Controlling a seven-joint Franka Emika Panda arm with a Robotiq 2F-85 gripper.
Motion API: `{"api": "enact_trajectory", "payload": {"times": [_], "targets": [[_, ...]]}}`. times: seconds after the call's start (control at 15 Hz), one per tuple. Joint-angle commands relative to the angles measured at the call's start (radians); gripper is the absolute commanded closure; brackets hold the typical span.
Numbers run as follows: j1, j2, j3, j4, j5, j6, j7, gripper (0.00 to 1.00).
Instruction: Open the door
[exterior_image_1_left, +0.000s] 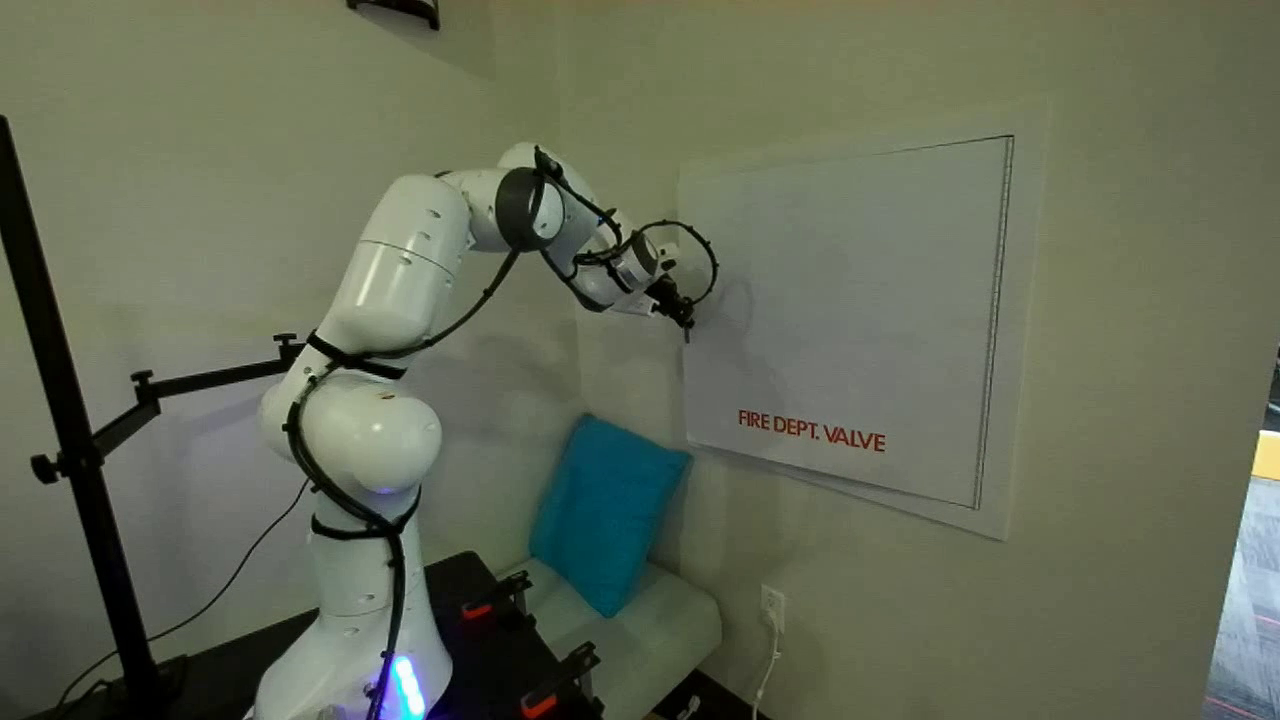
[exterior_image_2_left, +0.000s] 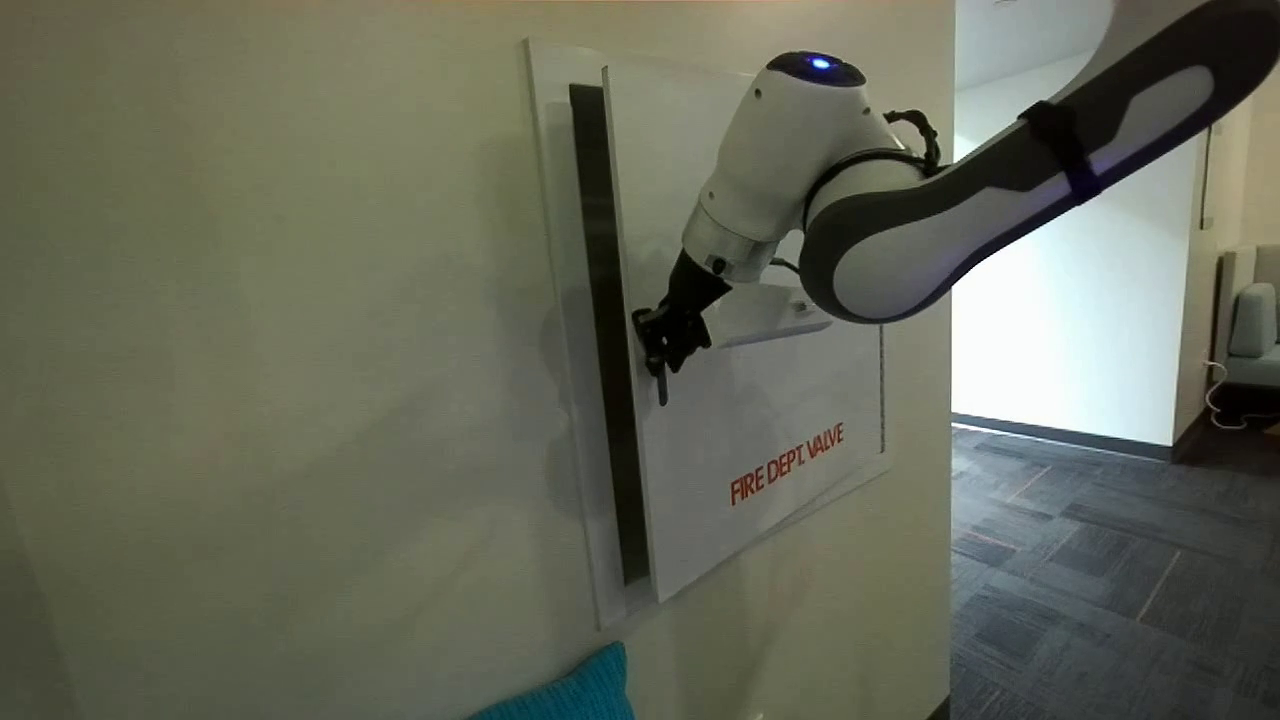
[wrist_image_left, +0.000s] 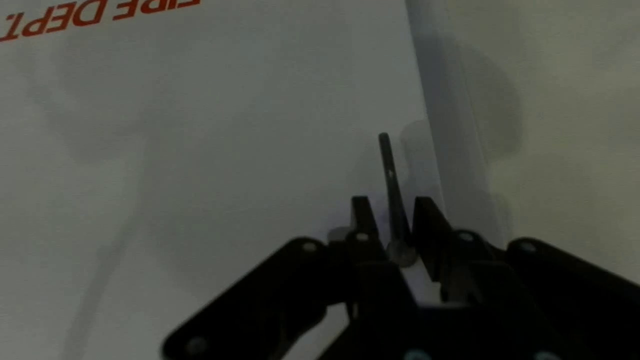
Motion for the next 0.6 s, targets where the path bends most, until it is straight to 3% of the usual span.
{"api": "enact_trajectory", "payload": {"times": [0.0, 0.53], "targets": [[0.073, 0.004, -0.082, 0.023, 0.051, -0.009, -0.044, 0.99], [0.129, -0.095, -0.135, -0.097, 0.070, 0.007, -0.045, 0.97]]}}
